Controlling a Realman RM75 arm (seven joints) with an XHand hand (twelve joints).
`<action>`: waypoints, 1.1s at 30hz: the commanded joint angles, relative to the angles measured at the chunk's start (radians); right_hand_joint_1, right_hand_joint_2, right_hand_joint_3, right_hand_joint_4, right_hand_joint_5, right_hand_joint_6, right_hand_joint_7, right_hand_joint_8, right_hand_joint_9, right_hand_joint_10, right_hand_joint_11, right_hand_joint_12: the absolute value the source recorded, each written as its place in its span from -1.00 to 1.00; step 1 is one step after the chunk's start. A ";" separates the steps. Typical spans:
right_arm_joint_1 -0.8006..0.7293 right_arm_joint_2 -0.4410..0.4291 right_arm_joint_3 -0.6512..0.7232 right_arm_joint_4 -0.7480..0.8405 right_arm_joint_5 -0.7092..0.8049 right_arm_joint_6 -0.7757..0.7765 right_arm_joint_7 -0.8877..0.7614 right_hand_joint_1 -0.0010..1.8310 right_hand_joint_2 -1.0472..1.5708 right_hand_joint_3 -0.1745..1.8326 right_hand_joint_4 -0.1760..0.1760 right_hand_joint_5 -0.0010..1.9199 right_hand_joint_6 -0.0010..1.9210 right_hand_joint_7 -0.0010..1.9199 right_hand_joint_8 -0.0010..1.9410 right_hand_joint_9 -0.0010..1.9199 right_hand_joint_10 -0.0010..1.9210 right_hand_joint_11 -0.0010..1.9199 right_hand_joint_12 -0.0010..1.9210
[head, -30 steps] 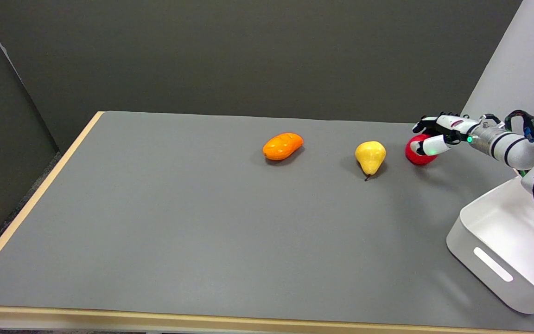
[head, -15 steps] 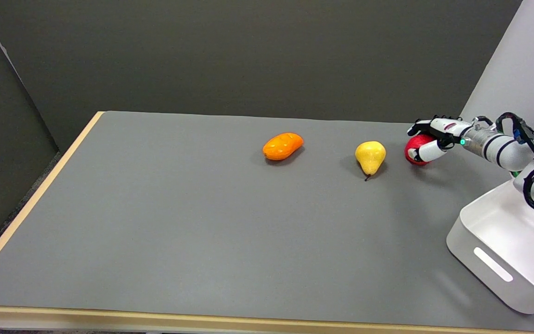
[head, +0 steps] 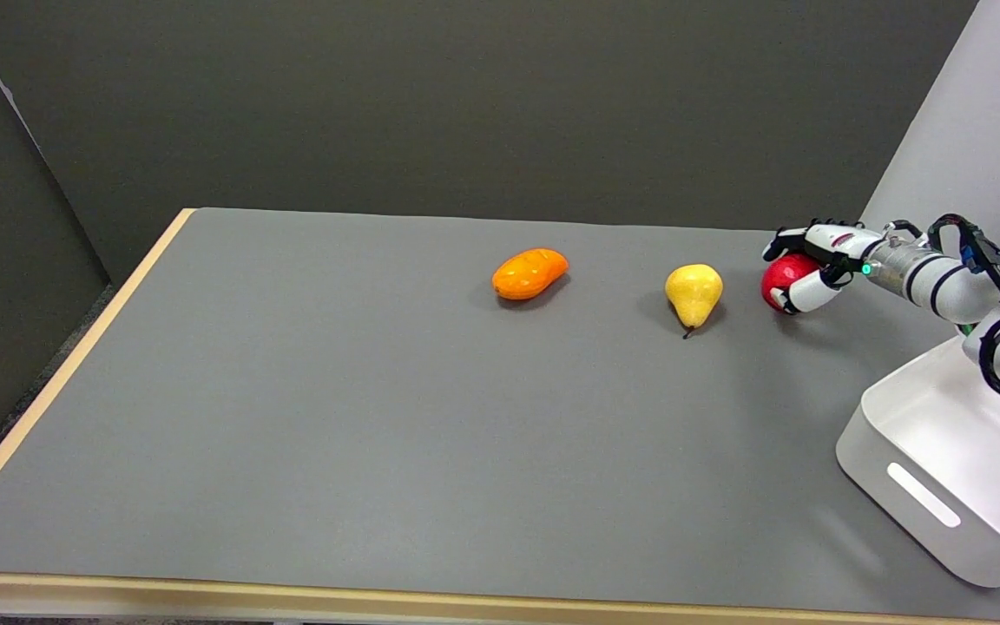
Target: Pick up tomato.
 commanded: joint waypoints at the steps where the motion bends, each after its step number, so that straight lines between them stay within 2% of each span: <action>1: -0.003 -0.005 -0.006 0.041 0.001 0.052 0.000 0.09 0.39 0.11 0.61 -0.61 -0.12 -0.41 -0.32 -0.46 0.11 -0.66 0.52; 4: -0.004 -0.005 -0.006 0.041 0.001 0.060 -0.008 0.10 0.41 0.10 0.64 -0.60 -0.03 -0.37 -0.24 -0.42 0.16 -0.61 0.56; 8: -0.008 -0.005 -0.004 0.041 0.001 0.068 -0.008 0.17 0.44 0.09 0.67 -0.56 0.19 -0.32 -0.12 -0.35 0.23 -0.48 0.66; 9: -0.011 -0.005 0.001 0.041 0.001 0.073 -0.008 0.19 0.49 -0.02 0.52 -0.54 0.31 -0.30 -0.03 -0.33 0.26 -0.43 0.69; 11: -0.016 -0.005 0.012 0.041 0.001 0.085 -0.008 0.24 0.73 -0.65 -0.30 -0.44 0.76 -0.21 0.36 -0.27 0.30 -0.35 0.75; 13: -0.018 -0.005 0.021 0.041 0.001 0.098 -0.008 0.44 0.70 -0.67 -0.85 -0.44 0.72 -0.19 0.31 -0.20 0.51 -0.23 0.77; 16: -0.022 -0.005 0.045 0.041 0.001 0.123 -0.010 0.45 0.73 -0.74 -0.89 -0.45 0.73 -0.19 0.32 -0.20 0.54 -0.06 0.85; 27: -0.110 0.019 0.319 -0.056 0.002 0.262 -0.010 0.46 0.71 -0.69 -0.95 -0.46 0.72 -0.19 0.32 -0.19 0.55 -0.06 0.97; 30: -0.150 0.033 0.432 -0.117 0.002 0.300 -0.010 0.46 0.71 -0.69 -0.96 -0.45 0.71 -0.19 0.31 -0.19 0.54 -0.03 0.98; 33: -0.230 0.050 0.606 -0.203 0.002 0.339 -0.010 0.46 0.70 -0.69 -0.95 -0.45 0.70 -0.18 0.31 -0.19 0.54 -0.03 0.99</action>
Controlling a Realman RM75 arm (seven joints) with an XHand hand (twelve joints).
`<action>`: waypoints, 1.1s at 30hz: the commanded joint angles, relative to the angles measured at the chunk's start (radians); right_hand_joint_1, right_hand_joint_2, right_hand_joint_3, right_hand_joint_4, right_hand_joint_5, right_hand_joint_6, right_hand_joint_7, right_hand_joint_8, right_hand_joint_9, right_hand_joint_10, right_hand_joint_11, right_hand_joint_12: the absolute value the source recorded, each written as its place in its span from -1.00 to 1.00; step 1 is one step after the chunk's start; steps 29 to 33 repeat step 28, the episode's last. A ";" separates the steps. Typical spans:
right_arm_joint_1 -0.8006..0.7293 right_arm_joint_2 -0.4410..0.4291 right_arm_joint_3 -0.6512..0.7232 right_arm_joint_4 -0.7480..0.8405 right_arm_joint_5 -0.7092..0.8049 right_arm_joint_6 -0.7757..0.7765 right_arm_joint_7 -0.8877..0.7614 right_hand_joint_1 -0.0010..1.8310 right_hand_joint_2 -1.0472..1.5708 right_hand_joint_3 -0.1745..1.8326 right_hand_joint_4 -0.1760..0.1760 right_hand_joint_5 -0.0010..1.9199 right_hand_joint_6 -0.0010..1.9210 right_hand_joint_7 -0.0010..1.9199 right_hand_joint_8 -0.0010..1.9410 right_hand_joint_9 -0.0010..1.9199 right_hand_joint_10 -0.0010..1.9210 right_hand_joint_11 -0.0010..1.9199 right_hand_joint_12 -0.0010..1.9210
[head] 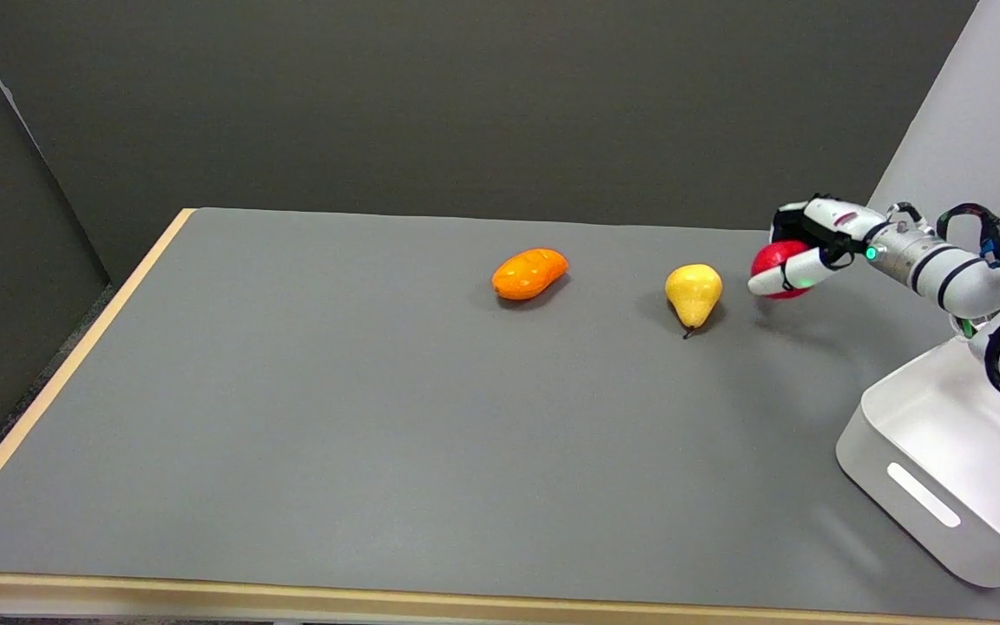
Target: Pick up tomato.
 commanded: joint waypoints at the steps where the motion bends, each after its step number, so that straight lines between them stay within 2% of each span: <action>1: -0.224 0.056 0.541 -0.252 0.002 0.197 -0.002 0.46 0.70 -0.68 -0.94 -0.44 0.69 -0.18 0.31 -0.18 0.54 -0.02 0.98; 5: -0.393 0.073 0.792 -0.363 0.002 0.208 -0.002 0.46 0.69 -0.66 -0.92 -0.44 0.69 -0.17 0.31 -0.18 0.55 -0.02 0.99; 10: -0.690 0.077 1.160 -0.514 0.002 0.195 -0.002 0.46 0.67 -0.61 -0.91 -0.43 0.68 -0.17 0.31 -0.17 0.55 0.01 1.00; 17: -1.077 0.000 1.622 -0.702 0.002 0.114 0.000 0.46 0.65 -0.59 -0.88 -0.41 0.66 -0.16 0.29 -0.16 0.54 0.01 1.00; 28: -1.375 -0.215 1.931 -0.929 0.002 0.050 -0.002 0.46 0.66 -0.58 -0.89 -0.42 0.67 -0.16 0.31 -0.17 0.54 0.03 1.00; 33: -1.375 -0.215 1.931 -0.929 0.002 0.050 -0.002 0.46 0.66 -0.58 -0.89 -0.42 0.67 -0.16 0.31 -0.17 0.54 0.03 1.00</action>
